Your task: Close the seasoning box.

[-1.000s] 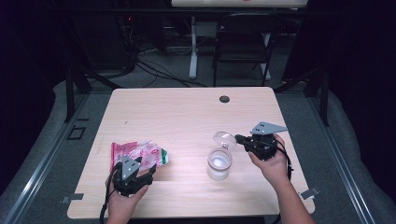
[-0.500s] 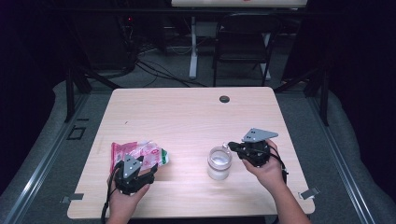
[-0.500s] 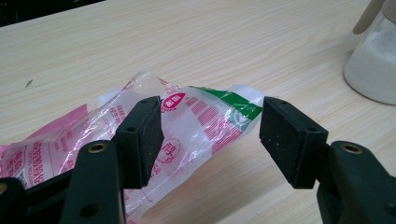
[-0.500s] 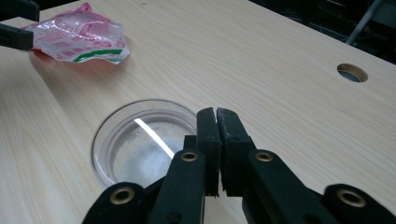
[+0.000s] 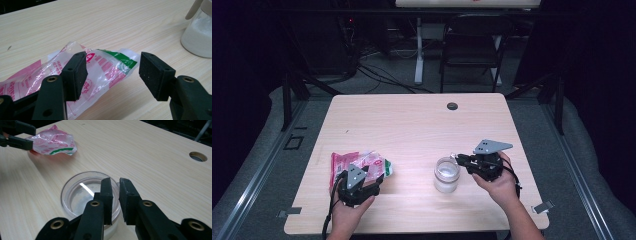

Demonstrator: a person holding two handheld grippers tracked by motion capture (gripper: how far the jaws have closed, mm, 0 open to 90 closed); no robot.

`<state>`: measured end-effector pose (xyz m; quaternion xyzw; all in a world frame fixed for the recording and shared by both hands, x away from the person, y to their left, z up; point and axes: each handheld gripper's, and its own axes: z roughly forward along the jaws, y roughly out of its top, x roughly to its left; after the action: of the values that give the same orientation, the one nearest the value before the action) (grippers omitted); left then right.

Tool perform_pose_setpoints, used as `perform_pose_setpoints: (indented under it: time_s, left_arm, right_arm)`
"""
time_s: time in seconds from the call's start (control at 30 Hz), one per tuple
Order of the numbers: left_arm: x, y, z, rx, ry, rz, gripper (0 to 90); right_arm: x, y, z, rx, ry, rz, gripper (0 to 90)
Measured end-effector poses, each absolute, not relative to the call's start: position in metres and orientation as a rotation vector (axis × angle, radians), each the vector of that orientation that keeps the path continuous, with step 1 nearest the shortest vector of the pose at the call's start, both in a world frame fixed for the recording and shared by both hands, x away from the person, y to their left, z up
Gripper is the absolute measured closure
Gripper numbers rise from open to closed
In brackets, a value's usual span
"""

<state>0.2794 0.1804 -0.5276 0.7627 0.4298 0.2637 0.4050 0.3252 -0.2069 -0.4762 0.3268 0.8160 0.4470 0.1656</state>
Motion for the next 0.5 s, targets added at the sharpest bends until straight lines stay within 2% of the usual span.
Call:
perform_pose_setpoints:
  time_s: [0.17,0.5]
  left_arm:
    - [0.281,0.180,-0.528,1.923,1.084,0.663,38.9]
    - [0.282,0.182,-0.526,1.906,1.099,0.660,38.9]
  right_arm:
    - [0.322,-0.206,-0.473,0.915,2.334,1.284,76.1]
    - [0.320,-0.194,-0.468,0.904,2.362,1.255,58.4]
